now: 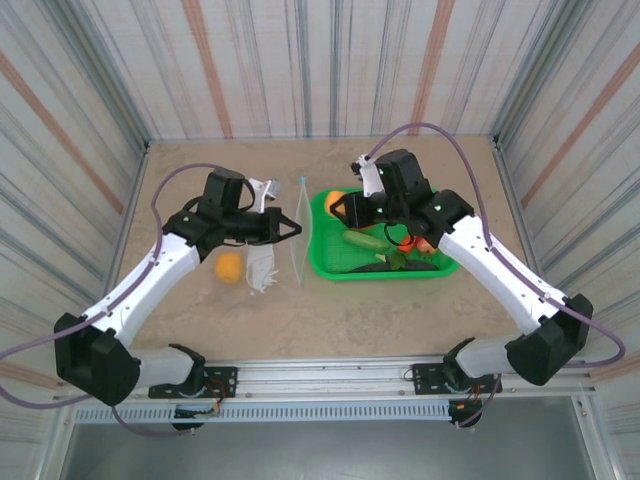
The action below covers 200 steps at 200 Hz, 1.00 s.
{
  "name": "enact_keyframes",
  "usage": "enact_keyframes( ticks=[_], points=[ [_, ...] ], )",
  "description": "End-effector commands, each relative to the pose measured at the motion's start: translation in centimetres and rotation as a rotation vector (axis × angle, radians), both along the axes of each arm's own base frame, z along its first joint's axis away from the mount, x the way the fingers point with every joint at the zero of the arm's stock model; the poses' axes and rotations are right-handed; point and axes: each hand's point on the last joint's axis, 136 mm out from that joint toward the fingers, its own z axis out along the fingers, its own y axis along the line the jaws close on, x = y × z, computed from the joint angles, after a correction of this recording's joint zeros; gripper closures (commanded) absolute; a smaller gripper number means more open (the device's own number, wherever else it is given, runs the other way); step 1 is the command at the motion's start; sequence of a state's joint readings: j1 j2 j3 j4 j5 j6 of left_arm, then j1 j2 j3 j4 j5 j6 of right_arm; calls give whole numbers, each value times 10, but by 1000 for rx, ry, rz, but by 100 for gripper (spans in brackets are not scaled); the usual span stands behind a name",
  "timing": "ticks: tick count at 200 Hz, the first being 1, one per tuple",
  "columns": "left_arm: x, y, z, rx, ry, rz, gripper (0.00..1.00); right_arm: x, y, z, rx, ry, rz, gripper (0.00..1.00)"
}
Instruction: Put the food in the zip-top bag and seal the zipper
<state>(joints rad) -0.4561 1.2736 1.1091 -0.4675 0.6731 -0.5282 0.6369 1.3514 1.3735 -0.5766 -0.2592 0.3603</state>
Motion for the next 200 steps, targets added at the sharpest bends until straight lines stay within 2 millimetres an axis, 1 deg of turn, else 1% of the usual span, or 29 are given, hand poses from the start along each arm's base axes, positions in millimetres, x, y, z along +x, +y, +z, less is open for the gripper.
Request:
enact_keyframes(
  ticks=[1, 29, 64, 82, 98, 126, 148, 167, 200],
  points=[
    [-2, -6, 11, -28, 4, -27, 100, -13, 29, 32, 175, 37, 87, 48],
    [1, -7, 9, -29, 3, -25, 100, -16, 52, 36, 273, 95, 143, 48],
    [2, -8, 11, -32, -10, -23, 100, -18, 77, 30, 378, 204, 207, 47],
    [3, -5, 16, -32, -14, -18, 100, -20, 84, 21, 372, 224, 217, 47],
    [3, -1, 20, -31, -25, -6, 100, -21, 83, 9, 346, 244, 212, 47],
    [5, 6, 27, -29, -46, 13, 100, -25, 72, -6, 325, 266, 188, 48],
    [6, 6, 31, -31, -49, 14, 100, -29, 64, -20, 306, 285, 165, 48],
    [6, 5, 35, -35, -55, 13, 100, -31, 60, -26, 300, 288, 149, 48],
    [6, 6, 46, -35, -80, 13, 100, -30, 47, -42, 211, 277, 107, 48]
  ],
)
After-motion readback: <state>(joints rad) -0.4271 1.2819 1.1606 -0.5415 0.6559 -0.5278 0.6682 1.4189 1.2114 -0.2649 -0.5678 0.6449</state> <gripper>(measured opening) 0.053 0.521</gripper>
